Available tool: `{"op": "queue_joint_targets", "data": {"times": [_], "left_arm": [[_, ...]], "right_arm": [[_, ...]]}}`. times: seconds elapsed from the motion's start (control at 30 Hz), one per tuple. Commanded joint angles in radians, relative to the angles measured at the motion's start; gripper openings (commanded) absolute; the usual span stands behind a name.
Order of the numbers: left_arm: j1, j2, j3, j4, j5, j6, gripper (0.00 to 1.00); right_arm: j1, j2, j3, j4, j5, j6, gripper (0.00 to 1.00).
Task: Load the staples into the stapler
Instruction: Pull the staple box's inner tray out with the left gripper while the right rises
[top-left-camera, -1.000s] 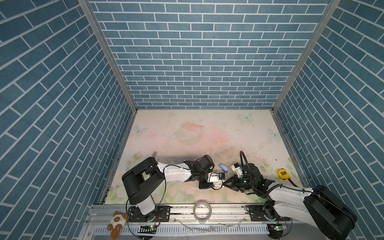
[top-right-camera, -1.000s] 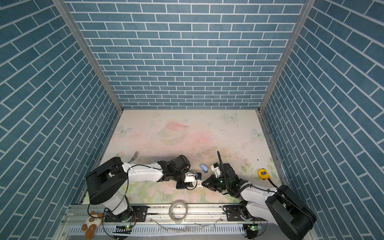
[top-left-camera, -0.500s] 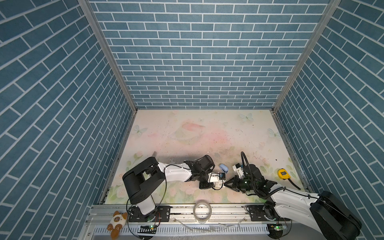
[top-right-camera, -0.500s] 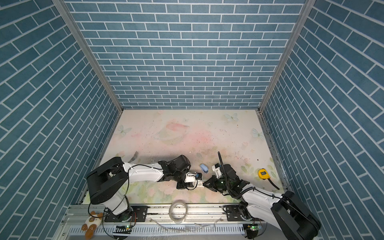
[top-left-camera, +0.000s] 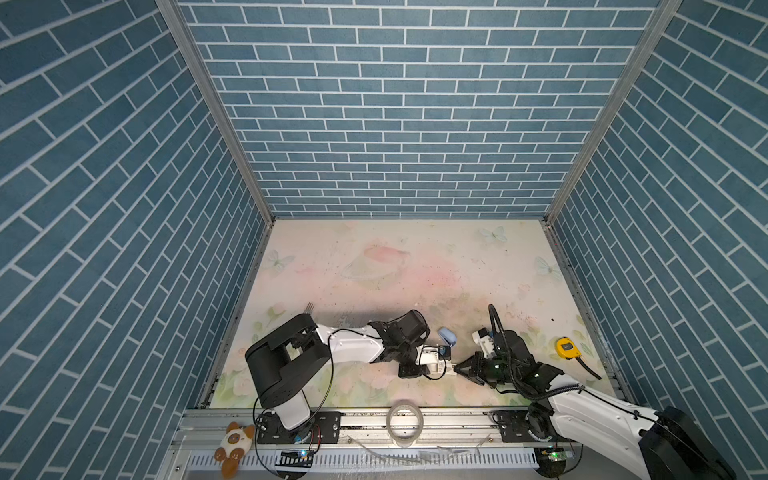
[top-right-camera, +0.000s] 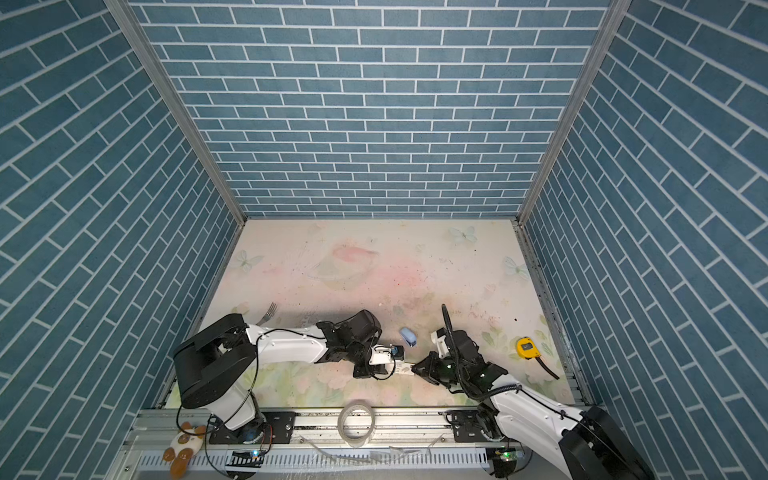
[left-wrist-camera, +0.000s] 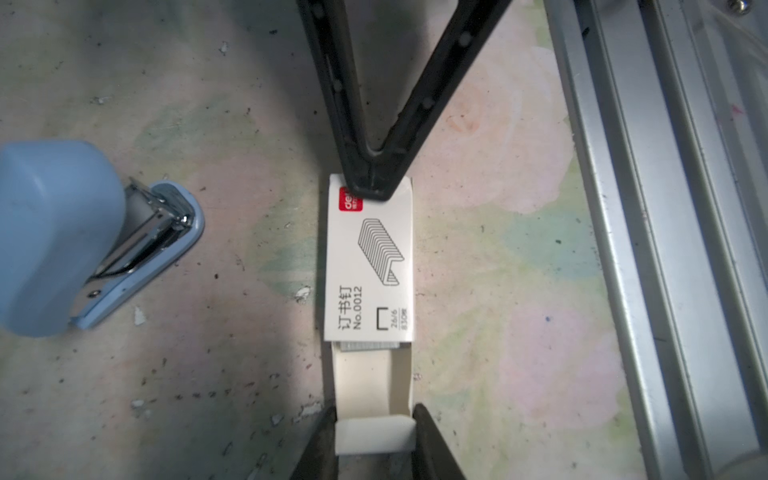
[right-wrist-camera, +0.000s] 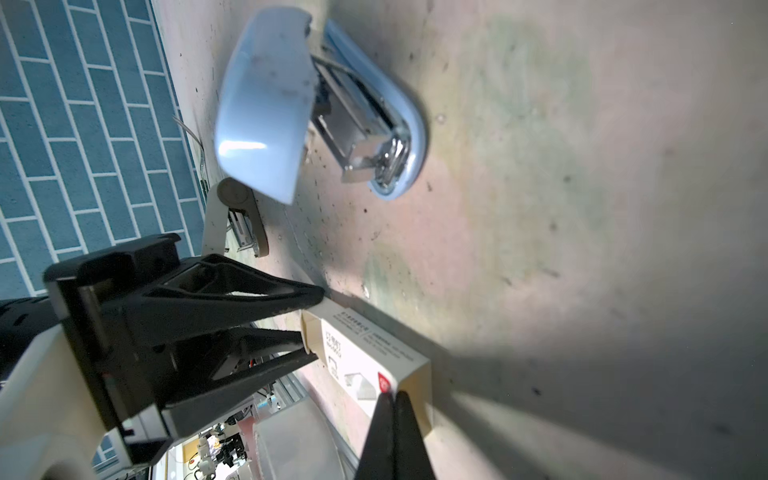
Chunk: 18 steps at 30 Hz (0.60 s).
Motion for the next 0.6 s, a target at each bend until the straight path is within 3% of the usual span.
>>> {"op": "queue_joint_targets", "data": {"times": [0.0,0.57], "left_arm": [[0.000,0.034,-0.012,-0.096,-0.017,-0.003,0.29],[0.001,0.037,-0.010,-0.095,-0.025,-0.004,0.30]], "right_arm": [[-0.027,-0.041,-0.022,-0.144,0.070,-0.028,0.04],[-0.130,-0.138,-0.009,-0.334,0.053,-0.089,0.05]]}}
